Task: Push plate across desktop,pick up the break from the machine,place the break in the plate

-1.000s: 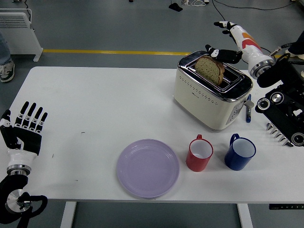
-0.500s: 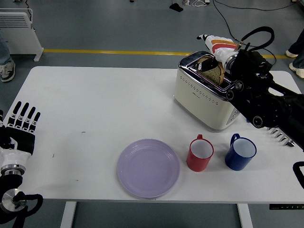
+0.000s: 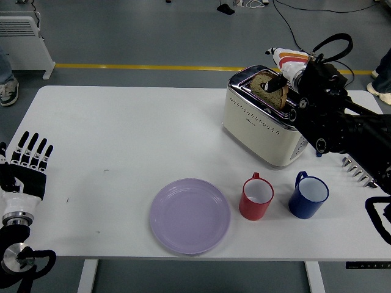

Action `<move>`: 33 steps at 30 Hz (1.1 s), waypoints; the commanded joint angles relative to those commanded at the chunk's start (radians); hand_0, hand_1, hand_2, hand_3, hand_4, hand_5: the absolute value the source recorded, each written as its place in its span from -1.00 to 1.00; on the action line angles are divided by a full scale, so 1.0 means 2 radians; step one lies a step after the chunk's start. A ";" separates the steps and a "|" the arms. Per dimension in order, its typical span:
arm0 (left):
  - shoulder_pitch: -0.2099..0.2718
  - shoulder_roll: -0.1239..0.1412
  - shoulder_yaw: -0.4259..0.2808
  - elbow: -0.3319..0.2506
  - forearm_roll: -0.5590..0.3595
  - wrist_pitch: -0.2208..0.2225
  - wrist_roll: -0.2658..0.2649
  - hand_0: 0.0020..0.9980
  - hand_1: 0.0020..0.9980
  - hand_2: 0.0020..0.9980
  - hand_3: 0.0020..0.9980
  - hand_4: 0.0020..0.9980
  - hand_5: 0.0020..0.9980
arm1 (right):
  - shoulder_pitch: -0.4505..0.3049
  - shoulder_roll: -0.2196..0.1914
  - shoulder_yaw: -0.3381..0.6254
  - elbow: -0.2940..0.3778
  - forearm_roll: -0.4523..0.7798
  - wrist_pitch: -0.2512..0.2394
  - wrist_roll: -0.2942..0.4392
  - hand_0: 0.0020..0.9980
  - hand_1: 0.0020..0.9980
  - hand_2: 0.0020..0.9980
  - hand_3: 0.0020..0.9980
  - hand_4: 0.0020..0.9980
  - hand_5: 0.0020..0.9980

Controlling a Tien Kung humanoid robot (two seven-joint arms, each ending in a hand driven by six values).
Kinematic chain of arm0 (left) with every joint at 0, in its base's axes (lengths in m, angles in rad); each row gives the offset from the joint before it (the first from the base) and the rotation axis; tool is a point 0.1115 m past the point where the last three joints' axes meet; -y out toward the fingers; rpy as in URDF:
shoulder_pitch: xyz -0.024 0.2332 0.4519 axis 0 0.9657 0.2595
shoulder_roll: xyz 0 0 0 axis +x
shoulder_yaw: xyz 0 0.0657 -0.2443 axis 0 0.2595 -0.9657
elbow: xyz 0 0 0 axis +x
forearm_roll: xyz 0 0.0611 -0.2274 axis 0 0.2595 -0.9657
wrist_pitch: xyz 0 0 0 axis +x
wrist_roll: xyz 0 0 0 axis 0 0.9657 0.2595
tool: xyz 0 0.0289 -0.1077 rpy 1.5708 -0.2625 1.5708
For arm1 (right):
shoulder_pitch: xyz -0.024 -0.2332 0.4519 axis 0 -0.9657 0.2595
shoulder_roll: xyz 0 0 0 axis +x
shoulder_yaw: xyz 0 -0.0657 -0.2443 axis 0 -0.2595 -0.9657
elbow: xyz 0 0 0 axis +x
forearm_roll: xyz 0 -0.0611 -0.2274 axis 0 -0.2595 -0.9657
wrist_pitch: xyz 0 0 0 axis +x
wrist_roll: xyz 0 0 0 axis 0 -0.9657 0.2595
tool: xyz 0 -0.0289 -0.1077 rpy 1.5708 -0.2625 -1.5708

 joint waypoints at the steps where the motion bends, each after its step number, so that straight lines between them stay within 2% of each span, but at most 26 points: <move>1: 0.000 0.000 0.000 0.000 0.000 0.000 0.000 0.65 0.64 0.61 0.49 0.12 1.00 | 0.001 0.000 -0.004 -0.004 0.004 0.001 0.000 0.59 0.58 0.60 0.73 0.57 -0.44; 2: 0.000 0.000 0.000 0.000 0.000 0.000 0.000 0.65 0.64 0.61 0.49 0.12 1.00 | 0.002 0.000 -0.008 -0.008 0.008 0.002 0.001 0.59 0.58 0.60 0.73 0.57 -0.44; 3: -0.001 0.000 0.000 0.000 -0.001 0.000 0.000 0.65 0.64 0.61 0.49 0.12 1.00 | 0.003 0.000 -0.009 -0.009 0.009 0.002 0.001 0.44 0.46 0.44 0.66 0.55 -0.44; 8: -0.003 0.000 0.000 0.003 0.000 -0.001 0.000 0.65 0.64 0.61 0.49 0.12 1.00 | 0.003 0.000 -0.017 -0.022 0.026 0.007 0.003 0.44 0.46 0.44 0.66 0.55 -0.44; 9: -0.003 0.000 0.000 0.004 0.000 -0.001 0.000 0.65 0.63 0.61 0.49 0.12 1.00 | 0.003 0.000 -0.017 -0.023 0.028 0.007 0.003 0.36 0.41 0.37 0.63 0.54 -0.44; 14: -0.001 0.000 -0.002 0.007 -0.001 -0.001 0.000 0.65 0.63 0.61 0.49 0.12 1.00 | 0.003 0.000 -0.020 -0.022 0.040 -0.001 0.010 0.36 0.41 0.37 0.63 0.54 -0.44; 15: -0.001 0.000 -0.002 0.008 -0.001 -0.001 0.000 0.65 0.63 0.60 0.49 0.12 1.00 | 0.003 0.000 -0.023 -0.023 0.045 -0.003 0.012 0.24 0.33 0.27 0.42 0.46 -0.46; 20: -0.001 0.000 -0.002 0.008 -0.001 -0.001 0.000 0.65 0.63 0.60 0.49 0.12 1.00 | 0.005 0.000 -0.040 -0.027 0.063 -0.002 0.017 0.24 0.33 0.27 0.42 0.46 -0.46; 21: -0.001 0.000 -0.001 0.009 -0.001 -0.001 0.000 0.65 0.62 0.59 0.49 0.12 1.00 | 0.005 0.000 -0.045 -0.028 0.068 -0.002 0.018 0.12 0.24 0.20 0.33 0.38 -0.52; 26: -0.001 0.000 -0.001 0.011 0.000 -0.001 0.001 0.65 0.62 0.59 0.49 0.12 1.00 | 0.007 0.000 -0.072 -0.031 0.106 0.003 0.021 0.12 0.24 0.20 0.33 0.38 -0.52; 27: -0.001 0.000 -0.001 0.012 0.000 -0.001 0.001 0.65 0.61 0.59 0.49 0.12 1.00 | 0.008 0.000 -0.076 -0.031 0.113 0.004 0.022 0.01 0.13 0.09 0.25 0.22 -0.57; 32: 0.000 0.000 0.000 0.014 0.000 -0.001 0.001 0.65 0.61 0.59 0.49 0.12 1.00 | 0.008 0.000 -0.085 -0.031 0.134 0.013 0.024 0.01 0.13 0.09 0.25 0.22 -0.57; 33: 0.000 0.000 0.000 0.014 0.000 -0.001 0.001 0.65 0.60 0.58 0.49 0.12 1.00 | 0.008 0.000 -0.086 -0.031 0.138 0.015 0.024 -0.13 0.03 0.04 0.18 0.01 -0.66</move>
